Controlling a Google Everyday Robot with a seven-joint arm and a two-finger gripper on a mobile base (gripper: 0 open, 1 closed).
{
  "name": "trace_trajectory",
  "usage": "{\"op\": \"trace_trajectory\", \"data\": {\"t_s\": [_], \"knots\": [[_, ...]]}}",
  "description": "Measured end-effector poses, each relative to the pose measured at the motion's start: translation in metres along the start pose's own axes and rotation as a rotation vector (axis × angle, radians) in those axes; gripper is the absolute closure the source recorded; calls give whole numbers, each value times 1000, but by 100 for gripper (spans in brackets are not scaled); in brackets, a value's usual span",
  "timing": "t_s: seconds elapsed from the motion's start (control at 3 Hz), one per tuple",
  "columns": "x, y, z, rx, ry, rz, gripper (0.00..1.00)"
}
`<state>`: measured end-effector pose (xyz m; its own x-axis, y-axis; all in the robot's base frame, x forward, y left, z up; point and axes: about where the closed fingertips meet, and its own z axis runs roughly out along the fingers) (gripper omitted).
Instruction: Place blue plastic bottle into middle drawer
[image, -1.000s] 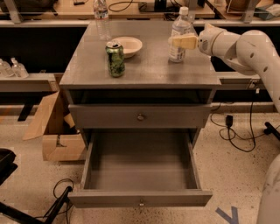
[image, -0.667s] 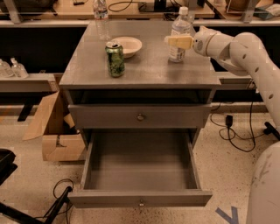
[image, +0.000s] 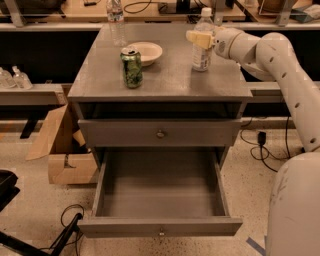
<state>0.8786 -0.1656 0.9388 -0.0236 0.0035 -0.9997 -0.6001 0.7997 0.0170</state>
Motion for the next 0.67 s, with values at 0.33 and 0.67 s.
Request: {"op": "trace_trajectory", "data": {"t_s": [0.33, 0.67], "knots": [[-8, 7, 3, -25, -9, -13, 64], [-11, 10, 1, -34, -7, -23, 86]]}}
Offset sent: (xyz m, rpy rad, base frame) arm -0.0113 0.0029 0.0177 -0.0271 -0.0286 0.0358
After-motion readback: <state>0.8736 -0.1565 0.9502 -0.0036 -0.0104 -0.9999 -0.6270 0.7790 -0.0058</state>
